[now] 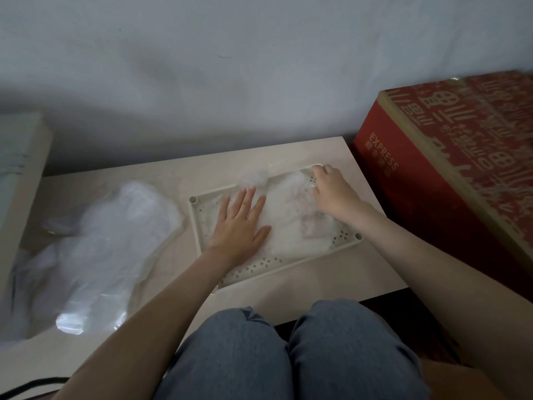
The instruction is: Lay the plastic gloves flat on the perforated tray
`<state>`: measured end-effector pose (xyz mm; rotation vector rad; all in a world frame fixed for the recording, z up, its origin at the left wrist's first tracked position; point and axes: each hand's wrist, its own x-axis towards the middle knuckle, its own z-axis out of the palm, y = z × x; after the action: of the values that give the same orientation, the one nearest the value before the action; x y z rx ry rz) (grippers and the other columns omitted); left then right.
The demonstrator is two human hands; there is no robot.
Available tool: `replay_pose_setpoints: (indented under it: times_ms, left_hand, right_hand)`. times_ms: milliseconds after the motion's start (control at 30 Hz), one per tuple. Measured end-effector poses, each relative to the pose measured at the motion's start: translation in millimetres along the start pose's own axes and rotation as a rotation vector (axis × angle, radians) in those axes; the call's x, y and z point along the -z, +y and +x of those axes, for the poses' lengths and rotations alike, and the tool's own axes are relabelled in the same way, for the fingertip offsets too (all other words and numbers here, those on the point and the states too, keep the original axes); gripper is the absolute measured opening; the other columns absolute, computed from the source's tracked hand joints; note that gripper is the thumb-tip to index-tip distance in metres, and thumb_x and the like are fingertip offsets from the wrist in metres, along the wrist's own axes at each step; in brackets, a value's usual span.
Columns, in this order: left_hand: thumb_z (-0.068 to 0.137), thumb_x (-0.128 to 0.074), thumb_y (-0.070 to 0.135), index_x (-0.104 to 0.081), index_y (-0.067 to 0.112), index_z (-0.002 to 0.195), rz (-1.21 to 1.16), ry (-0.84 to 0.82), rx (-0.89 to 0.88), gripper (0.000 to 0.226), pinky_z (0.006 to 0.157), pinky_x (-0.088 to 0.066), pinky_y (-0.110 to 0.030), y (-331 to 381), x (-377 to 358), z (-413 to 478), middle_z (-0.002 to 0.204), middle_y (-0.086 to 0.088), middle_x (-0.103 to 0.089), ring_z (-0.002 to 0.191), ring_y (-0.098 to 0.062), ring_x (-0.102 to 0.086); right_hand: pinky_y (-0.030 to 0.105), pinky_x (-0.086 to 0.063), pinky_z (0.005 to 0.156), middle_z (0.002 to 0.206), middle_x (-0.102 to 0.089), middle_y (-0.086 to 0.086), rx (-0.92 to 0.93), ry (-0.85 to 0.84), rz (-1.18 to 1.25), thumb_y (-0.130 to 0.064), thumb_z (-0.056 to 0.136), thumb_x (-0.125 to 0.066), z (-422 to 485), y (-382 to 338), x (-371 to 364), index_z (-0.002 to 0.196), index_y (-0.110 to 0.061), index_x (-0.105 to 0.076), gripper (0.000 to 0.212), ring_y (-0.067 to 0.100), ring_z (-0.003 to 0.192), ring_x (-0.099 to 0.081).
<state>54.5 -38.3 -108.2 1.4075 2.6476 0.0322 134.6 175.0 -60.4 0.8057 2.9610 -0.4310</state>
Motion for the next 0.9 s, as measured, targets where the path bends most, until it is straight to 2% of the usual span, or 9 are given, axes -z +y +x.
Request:
replay_pose_setpoints:
  times_ms: [100, 200, 300, 433, 567, 667, 767, 833, 900]
  left_hand:
    - [0.091, 0.007, 0.062, 0.012, 0.024, 0.152, -0.033, -0.077, 0.035, 0.072, 0.118, 0.011, -0.043, -3, -7, 0, 0.159, -0.006, 0.019, 0.146, -0.022, 0.018]
    - [0.082, 0.018, 0.063, 0.017, 0.025, 0.15, -0.021, -0.079, 0.037, 0.078, 0.117, 0.01, -0.042, -5, -12, 0, 0.16, -0.006, 0.018, 0.147, -0.022, 0.016]
    - [0.085, 0.007, 0.061, 0.028, 0.028, 0.141, -0.001, -0.094, 0.048, 0.068, 0.118, 0.009, -0.043, -3, -11, 1, 0.159, -0.005, 0.021, 0.147, -0.021, 0.017]
    - [0.084, 0.009, 0.062, 0.025, 0.027, 0.145, 0.015, -0.103, 0.051, 0.073, 0.118, 0.009, -0.042, -2, -12, 4, 0.159, -0.005, 0.021, 0.147, -0.021, 0.017]
    - [0.073, 0.019, 0.067, 0.015, 0.025, 0.151, -0.075, -0.106, 0.03, 0.089, 0.117, 0.009, -0.04, -4, -9, 3, 0.159, -0.003, 0.021, 0.147, -0.019, 0.016]
    - [0.089, -0.006, 0.067, -0.01, 0.017, 0.154, -0.293, -0.03, 0.051, 0.082, 0.118, 0.006, -0.038, -4, 6, -1, 0.161, -0.003, 0.009, 0.148, -0.019, 0.007]
    - [0.1, -0.044, 0.032, -0.044, 0.011, 0.139, -0.344, 0.197, 0.046, 0.045, 0.118, -0.016, -0.044, -8, 20, -7, 0.158, -0.01, -0.019, 0.144, -0.029, -0.021]
    - [0.092, -0.056, 0.013, -0.057, 0.007, 0.123, -0.292, 0.405, 0.064, 0.031, 0.105, -0.037, -0.05, -13, 27, -14, 0.145, -0.016, -0.042, 0.127, -0.038, -0.044]
    - [0.086, -0.056, 0.003, -0.058, 0.004, 0.117, -0.243, 0.512, 0.181, 0.031, 0.097, -0.04, -0.05, -23, 32, -24, 0.132, -0.02, -0.05, 0.115, -0.041, -0.049]
  right_hand:
    - [0.038, -0.027, 0.108, 0.136, -0.043, 0.018, 0.186, 0.029, 0.072, -0.005, 0.094, -0.045, -8, -18, -6, 0.136, -0.002, -0.041, 0.042, 0.033, 0.13, -0.034]
    - [0.034, -0.012, 0.115, 0.157, -0.019, 0.014, 0.333, -0.219, 0.029, -0.028, 0.099, -0.046, -25, -36, -23, 0.15, -0.009, -0.02, 0.06, 0.028, 0.145, -0.016]
    - [0.039, 0.006, 0.117, 0.16, 0.018, 0.005, 0.225, -0.467, -0.135, -0.044, 0.101, -0.031, -35, -34, -43, 0.152, -0.021, 0.01, 0.07, 0.022, 0.146, 0.017]
    - [0.04, 0.012, 0.117, 0.157, 0.025, 0.004, 0.089, -0.437, -0.112, -0.049, 0.101, -0.02, -34, -21, -46, 0.15, -0.02, 0.02, 0.07, 0.021, 0.144, 0.024]
    - [0.039, 0.013, 0.117, 0.158, 0.023, 0.004, 0.048, -0.413, -0.073, -0.049, 0.101, -0.018, -36, -13, -42, 0.151, -0.02, 0.017, 0.067, 0.019, 0.144, 0.023]
    - [0.039, -0.002, 0.119, 0.161, 0.004, 0.009, 0.055, -0.293, -0.04, -0.045, 0.101, -0.026, -36, -19, -36, 0.153, -0.017, -0.004, 0.063, 0.023, 0.148, 0.005]
    - [0.038, -0.026, 0.106, 0.147, -0.032, 0.01, 0.089, -0.079, -0.128, -0.029, 0.098, -0.038, -33, -34, -22, 0.135, -0.009, -0.042, 0.042, 0.029, 0.131, -0.029]
    - [0.037, -0.031, 0.101, 0.137, -0.041, 0.01, 0.115, 0.015, -0.146, -0.023, 0.095, -0.041, -30, -47, -13, 0.129, -0.007, -0.048, 0.038, 0.029, 0.123, -0.035]
    - [0.038, -0.033, 0.1, 0.131, -0.045, 0.011, 0.151, 0.061, -0.149, -0.022, 0.094, -0.042, -28, -60, -6, 0.127, -0.006, -0.049, 0.037, 0.03, 0.12, -0.038]
